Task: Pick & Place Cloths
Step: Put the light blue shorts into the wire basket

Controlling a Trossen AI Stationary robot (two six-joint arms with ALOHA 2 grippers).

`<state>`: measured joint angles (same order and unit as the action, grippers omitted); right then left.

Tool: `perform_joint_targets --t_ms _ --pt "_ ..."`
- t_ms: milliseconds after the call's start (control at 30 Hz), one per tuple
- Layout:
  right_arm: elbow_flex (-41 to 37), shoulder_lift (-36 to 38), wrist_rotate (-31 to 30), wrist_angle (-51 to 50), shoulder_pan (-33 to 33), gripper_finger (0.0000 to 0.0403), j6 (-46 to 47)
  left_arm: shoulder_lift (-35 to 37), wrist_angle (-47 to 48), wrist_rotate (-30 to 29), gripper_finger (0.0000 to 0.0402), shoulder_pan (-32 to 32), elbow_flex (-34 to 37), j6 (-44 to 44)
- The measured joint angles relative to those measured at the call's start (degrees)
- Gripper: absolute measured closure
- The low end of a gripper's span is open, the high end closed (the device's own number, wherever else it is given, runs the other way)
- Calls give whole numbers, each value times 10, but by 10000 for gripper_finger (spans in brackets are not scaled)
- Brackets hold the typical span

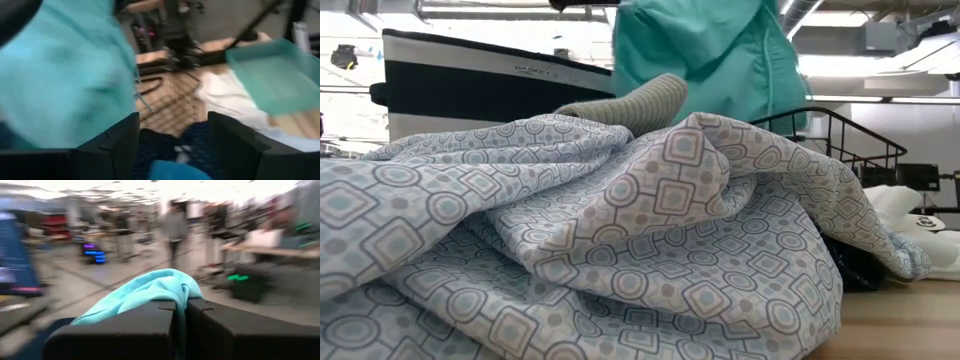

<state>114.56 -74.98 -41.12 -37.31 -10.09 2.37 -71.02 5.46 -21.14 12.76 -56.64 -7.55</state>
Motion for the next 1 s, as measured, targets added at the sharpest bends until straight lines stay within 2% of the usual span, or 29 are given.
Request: perform_joint_targets --t_ms 100,200,300,433,567,667,800,1000 --pt "0 3 -92 32 17 403 -87 -9 -12 -11 182 28 0 -1" --pt "0 4 -151 90 31 403 -177 -2 -50 -45 183 45 0 -2" --pt "0 5 -170 146 48 403 -229 21 -90 -83 183 53 0 -2" --pt "0 5 -179 172 88 403 -260 63 -117 -121 183 53 0 -2" --pt "0 5 -243 153 144 403 -270 113 -124 -153 183 52 0 0" --pt "0 4 -291 105 183 403 -243 147 -126 -162 183 52 0 0" --pt "0 -4 -324 15 221 403 -167 182 -128 -162 183 52 0 1" --pt "-22 -17 -337 -193 235 403 65 203 -127 -162 183 52 0 1"
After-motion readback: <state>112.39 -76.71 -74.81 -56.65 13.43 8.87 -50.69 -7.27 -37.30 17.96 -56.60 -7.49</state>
